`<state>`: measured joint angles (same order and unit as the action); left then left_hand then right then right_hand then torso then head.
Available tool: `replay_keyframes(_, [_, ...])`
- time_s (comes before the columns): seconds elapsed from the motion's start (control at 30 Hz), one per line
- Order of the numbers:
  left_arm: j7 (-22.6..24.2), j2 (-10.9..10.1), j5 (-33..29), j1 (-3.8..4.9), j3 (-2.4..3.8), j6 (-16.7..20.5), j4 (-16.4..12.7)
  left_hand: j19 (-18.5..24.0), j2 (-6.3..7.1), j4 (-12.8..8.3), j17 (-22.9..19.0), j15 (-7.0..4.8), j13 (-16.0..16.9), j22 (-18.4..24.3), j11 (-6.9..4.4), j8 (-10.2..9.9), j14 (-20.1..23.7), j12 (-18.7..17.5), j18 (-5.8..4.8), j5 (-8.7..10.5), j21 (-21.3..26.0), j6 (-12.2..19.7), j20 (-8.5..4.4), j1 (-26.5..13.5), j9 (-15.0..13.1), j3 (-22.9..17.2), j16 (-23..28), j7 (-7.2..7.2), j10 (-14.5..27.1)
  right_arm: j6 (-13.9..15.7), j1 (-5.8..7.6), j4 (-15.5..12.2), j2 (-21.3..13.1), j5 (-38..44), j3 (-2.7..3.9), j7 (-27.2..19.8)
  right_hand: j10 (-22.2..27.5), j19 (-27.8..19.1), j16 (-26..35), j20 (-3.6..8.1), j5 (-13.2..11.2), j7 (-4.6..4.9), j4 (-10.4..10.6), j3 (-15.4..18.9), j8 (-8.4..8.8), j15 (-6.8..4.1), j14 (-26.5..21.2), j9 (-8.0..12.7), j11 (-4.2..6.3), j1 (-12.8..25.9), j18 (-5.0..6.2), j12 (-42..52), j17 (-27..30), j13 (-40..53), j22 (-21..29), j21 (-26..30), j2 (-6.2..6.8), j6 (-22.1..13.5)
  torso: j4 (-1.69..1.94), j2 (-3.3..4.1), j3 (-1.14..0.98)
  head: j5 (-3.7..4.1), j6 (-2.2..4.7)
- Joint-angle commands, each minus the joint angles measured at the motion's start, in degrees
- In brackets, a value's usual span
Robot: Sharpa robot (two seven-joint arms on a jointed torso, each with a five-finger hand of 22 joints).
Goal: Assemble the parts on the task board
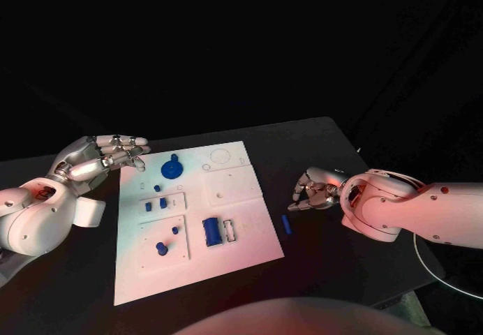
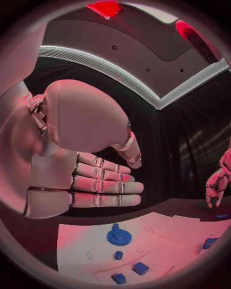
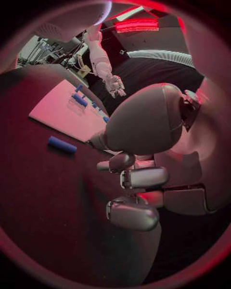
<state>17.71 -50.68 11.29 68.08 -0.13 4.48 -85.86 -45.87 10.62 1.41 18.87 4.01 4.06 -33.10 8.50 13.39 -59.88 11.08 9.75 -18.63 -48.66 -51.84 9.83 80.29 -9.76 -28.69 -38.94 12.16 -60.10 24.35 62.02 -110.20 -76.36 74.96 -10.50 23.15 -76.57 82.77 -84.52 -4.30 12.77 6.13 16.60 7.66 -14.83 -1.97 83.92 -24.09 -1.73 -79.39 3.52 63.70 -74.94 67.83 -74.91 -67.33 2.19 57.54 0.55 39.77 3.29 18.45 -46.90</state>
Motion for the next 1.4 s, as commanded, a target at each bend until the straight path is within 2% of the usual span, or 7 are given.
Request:
replay_keyframes(0.03, [0.43,0.01,-0.18,0.01,0.03,-0.69,-0.18,0.44,-0.62,-0.23,0.06,0.24,0.06,-0.06,-0.03,0.26,-0.02,0.17,0.64,-0.22,-0.26,-0.20,-0.12,0.13,0.05,0.04,0.39,0.08,0.20,-1.12,-0.81,-0.38,0.24,1.71,-0.07,2.23,-0.22,0.08,0.15,0.46,0.17,-0.16,0.05,0.43,-0.23,-0.44,3.38,-0.12,0.32,0.51,0.57,-0.09,-1.84,0.05,-9.61,0.14,-0.11,0.37,0.02,0.06,-0.11,0.00,-0.13])
replay_keyframes(0.3, [0.40,-0.03,-0.18,0.01,0.03,-0.75,-0.17,0.44,-0.62,-0.23,0.06,0.24,0.06,-0.06,-0.03,0.26,-0.02,0.17,0.64,-0.22,-0.26,-0.20,-0.12,0.13,0.05,0.04,0.39,0.08,0.20,-1.18,-2.74,-0.62,1.46,3.13,-0.13,2.72,-0.30,0.11,0.18,0.54,0.03,-0.36,-0.16,0.64,-0.58,-0.57,3.38,-0.32,0.49,0.05,0.57,-0.11,-1.80,0.02,-9.62,0.13,-0.06,0.72,-0.07,0.04,-0.15,-0.04,-0.35])
replay_keyframes(0.63, [0.36,-0.13,-0.18,0.01,0.03,-0.81,-0.17,0.44,-0.62,-0.23,0.06,0.24,0.06,-0.06,-0.03,0.26,-0.02,0.17,0.64,-0.22,-0.26,-0.20,-0.12,0.13,0.05,0.04,0.39,0.08,0.20,-0.89,-4.77,-0.51,3.06,4.46,-0.13,2.85,-0.34,0.10,0.18,0.59,-0.05,-0.42,-0.21,0.71,-0.72,-0.63,3.39,-0.41,0.56,-0.25,0.58,-0.10,-1.82,0.03,-9.60,0.21,-0.05,0.83,0.09,0.09,-0.09,-0.26,-0.54])
replay_keyframes(1.0, [0.29,-0.26,-0.18,0.00,0.03,-0.91,-0.22,0.44,-0.62,-0.23,0.06,0.24,0.06,-0.06,-0.03,0.26,-0.02,0.17,0.64,-0.22,-0.26,-0.20,-0.12,0.13,0.05,0.04,0.39,0.08,0.20,-0.60,-5.40,-0.23,4.30,5.08,-0.13,2.80,-0.57,0.14,0.18,0.79,-0.05,-0.73,-0.28,0.74,-1.32,-0.85,3.42,-0.78,0.83,-1.42,0.58,0.10,-1.90,0.18,-9.61,0.23,-0.42,1.32,0.08,0.06,-0.03,-0.66,-0.63])
replay_keyframes(1.33, [0.21,-0.51,-0.18,0.00,0.03,-0.97,-0.33,0.44,-0.62,-0.23,0.06,0.24,0.06,-0.06,-0.03,0.26,-0.02,0.17,0.64,-0.22,-0.26,-0.20,-0.12,0.13,0.05,0.04,0.39,0.08,0.20,-2.18,-6.30,0.58,5.38,7.29,-0.13,3.27,-0.59,0.20,0.22,1.19,-0.24,-1.24,-0.71,0.36,-2.33,-1.27,3.44,-1.44,1.31,-5.23,0.56,-0.15,-1.96,0.02,-9.64,0.25,-0.73,1.74,0.05,0.07,-0.07,-0.93,-0.93])
replay_keyframes(1.4, [0.21,-0.54,-0.18,0.00,0.03,-0.98,-0.35,0.52,-0.64,-0.26,0.18,0.23,0.05,-0.16,-0.04,0.28,-0.04,0.20,0.64,-0.23,-0.34,-0.20,-0.13,0.08,0.10,0.04,0.48,0.06,0.22,-2.55,-6.45,0.68,5.59,7.73,-0.13,3.37,-0.56,0.18,0.23,1.30,-1.30,-1.30,-0.75,0.05,-2.53,-1.38,3.44,-1.57,1.39,-6.35,0.57,-0.30,-1.99,-0.07,-9.62,0.38,-0.90,1.72,0.03,0.06,-0.08,-0.96,-0.98])
